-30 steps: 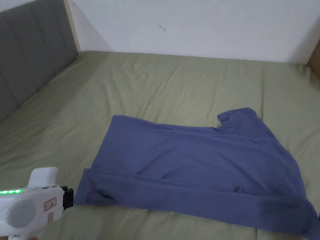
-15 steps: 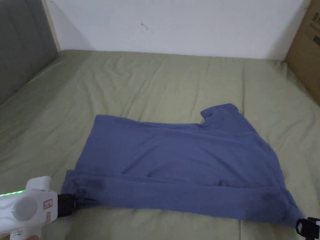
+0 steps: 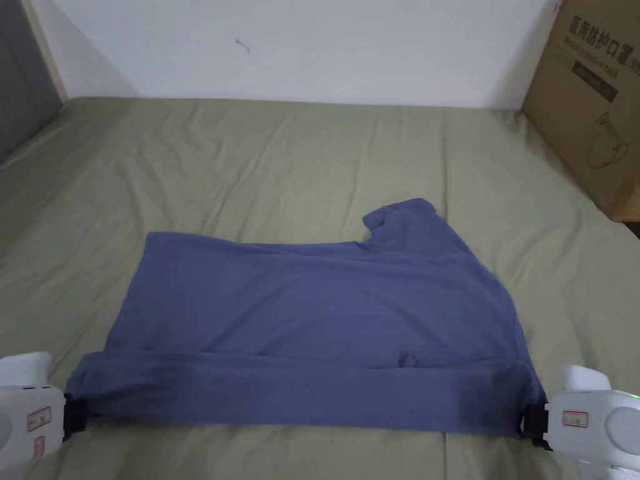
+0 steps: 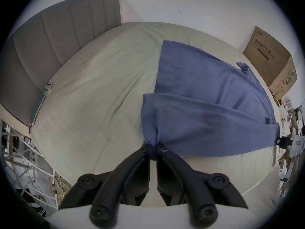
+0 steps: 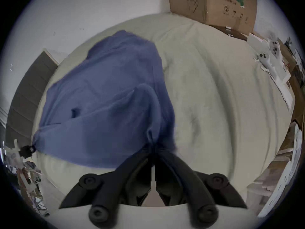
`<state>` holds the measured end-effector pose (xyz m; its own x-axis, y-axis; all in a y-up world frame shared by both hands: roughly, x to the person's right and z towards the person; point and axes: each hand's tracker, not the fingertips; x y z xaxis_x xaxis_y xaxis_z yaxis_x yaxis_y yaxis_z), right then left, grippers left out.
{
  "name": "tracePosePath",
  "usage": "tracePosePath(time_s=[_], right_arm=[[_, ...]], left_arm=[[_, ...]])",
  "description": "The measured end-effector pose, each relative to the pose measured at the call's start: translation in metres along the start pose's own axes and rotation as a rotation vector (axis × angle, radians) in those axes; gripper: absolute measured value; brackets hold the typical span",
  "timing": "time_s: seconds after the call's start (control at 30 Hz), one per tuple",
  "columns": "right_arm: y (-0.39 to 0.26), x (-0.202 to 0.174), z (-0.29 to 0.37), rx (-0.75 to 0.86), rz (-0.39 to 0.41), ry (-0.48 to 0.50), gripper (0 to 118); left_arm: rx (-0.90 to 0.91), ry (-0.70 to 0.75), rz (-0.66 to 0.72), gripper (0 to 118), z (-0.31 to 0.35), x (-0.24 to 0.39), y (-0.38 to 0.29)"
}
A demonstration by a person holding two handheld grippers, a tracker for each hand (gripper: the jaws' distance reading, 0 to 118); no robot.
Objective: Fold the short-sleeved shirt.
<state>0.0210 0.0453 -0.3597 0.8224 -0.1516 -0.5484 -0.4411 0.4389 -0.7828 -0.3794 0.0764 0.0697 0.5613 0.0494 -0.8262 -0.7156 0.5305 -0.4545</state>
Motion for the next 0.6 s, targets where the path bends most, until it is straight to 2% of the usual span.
tracePosePath(time_s=[0.03,0.07,0.17,0.43,0.6], right_arm=[[0.0,-0.005,0.001,-0.011,0.018,0.017,1],[0.001,-0.01,0.007,0.01,0.065,-0.016,1],[0.001,-0.009,0.025,0.028,0.115,-0.023,1],[-0.002,0.004,0.067,0.052,0.073,0.042,1],[-0.03,0.014,0.079,0.01,0.108,0.023,1]], left_arm=[[-0.004,-0.001,-0.001,5,0.001,0.001,-0.001],[-0.003,0.0,-0.002,5,0.001,-0.001,0.001],[0.001,-0.004,-0.005,5,0.008,0.0,0.002],[0.026,-0.016,-0.04,5,0.033,-0.005,0.001],[0.008,0.02,-0.073,5,0.043,-0.013,-0.026]])
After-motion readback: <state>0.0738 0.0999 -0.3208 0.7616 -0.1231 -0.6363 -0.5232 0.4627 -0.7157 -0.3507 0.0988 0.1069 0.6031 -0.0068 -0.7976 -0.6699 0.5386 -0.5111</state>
